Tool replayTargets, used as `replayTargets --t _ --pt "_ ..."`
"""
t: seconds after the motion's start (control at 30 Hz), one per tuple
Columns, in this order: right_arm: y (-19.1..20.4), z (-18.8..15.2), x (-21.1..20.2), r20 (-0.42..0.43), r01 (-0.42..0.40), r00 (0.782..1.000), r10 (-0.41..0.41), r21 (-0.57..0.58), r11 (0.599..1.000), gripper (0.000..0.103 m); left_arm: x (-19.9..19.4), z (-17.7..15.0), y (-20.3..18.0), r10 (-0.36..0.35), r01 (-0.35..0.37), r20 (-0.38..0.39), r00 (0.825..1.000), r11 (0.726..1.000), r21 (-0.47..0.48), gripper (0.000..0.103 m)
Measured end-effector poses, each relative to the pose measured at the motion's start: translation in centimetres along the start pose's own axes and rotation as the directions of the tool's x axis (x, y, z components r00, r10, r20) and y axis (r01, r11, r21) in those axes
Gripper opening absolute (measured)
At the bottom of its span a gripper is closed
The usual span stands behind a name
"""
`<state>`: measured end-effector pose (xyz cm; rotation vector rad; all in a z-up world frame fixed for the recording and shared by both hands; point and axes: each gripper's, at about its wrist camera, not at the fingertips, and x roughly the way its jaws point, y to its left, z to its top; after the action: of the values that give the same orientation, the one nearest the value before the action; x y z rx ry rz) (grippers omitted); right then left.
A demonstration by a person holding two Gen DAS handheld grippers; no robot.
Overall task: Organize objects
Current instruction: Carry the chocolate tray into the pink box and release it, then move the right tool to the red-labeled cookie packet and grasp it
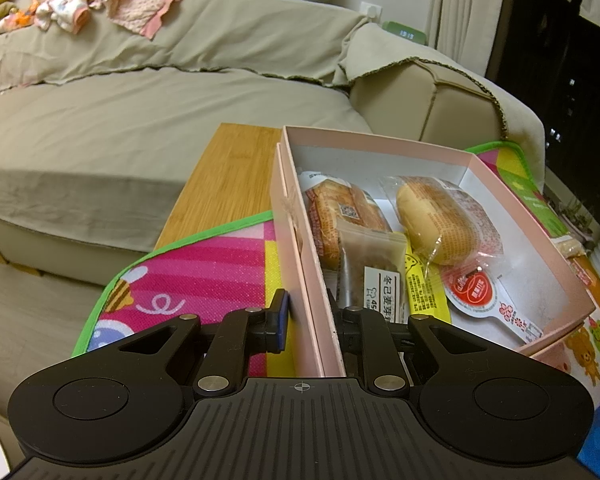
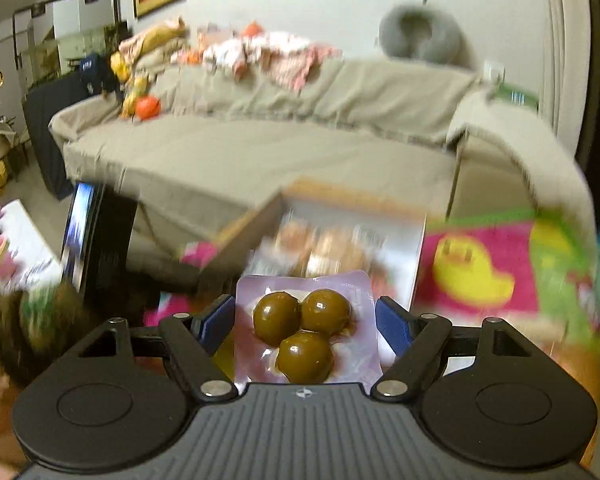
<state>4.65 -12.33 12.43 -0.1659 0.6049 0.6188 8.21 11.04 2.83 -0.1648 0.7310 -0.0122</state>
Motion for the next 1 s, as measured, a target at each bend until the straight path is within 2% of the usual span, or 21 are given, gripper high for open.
replayTargets --t 0.13,0.2,0.23,0.33,0.43,0.7,0.83,1.0 --pt "-0.2 4.9 2.2 0.079 0.02 0.997 -0.019 -0.013 1.0 0.078 0.0 0.0 0.0 0.001 -0.001 0.0 1.0 1.0 0.001 0.019" --pt "-0.7 7.4 4.2 0.111 0.048 0.993 -0.049 0.01 0.999 0.083 0.0 0.0 0.0 0.0 0.0 0.0 1.0 1.0 0.001 0.019" --pt "-1.1 8.3 5.1 0.113 0.067 0.991 -0.069 0.025 0.997 0.086 0.0 0.0 0.0 0.0 0.0 0.0 1.0 1.0 0.001 0.019" --pt "-2.5 9.4 6.8 0.092 0.071 0.993 -0.079 0.09 0.993 0.086 0.0 0.0 0.0 -0.003 0.003 0.001 1.0 1.0 0.0 0.019" --pt "-3.8 7.9 6.5 0.074 0.065 0.994 -0.075 0.134 0.989 0.091 0.2 0.1 0.0 -0.006 0.006 -0.002 1.0 1.0 -0.005 0.019" --pt "-5.7 -0.8 3.9 -0.025 0.193 0.981 -0.191 0.152 0.969 0.093 0.2 0.1 0.1 -0.008 0.008 0.0 1.0 1.0 -0.004 0.019" --pt "-7.2 -4.5 1.8 -0.063 0.227 0.974 -0.218 0.209 0.951 0.097 0.2 0.1 0.1 -0.008 0.008 0.001 1.0 1.0 -0.006 0.019" --pt "-9.4 -7.4 1.1 -0.12 0.316 0.948 -0.295 0.237 0.919 0.098 0.3 0.0 0.2 -0.005 0.005 0.0 1.0 1.0 -0.002 0.019"
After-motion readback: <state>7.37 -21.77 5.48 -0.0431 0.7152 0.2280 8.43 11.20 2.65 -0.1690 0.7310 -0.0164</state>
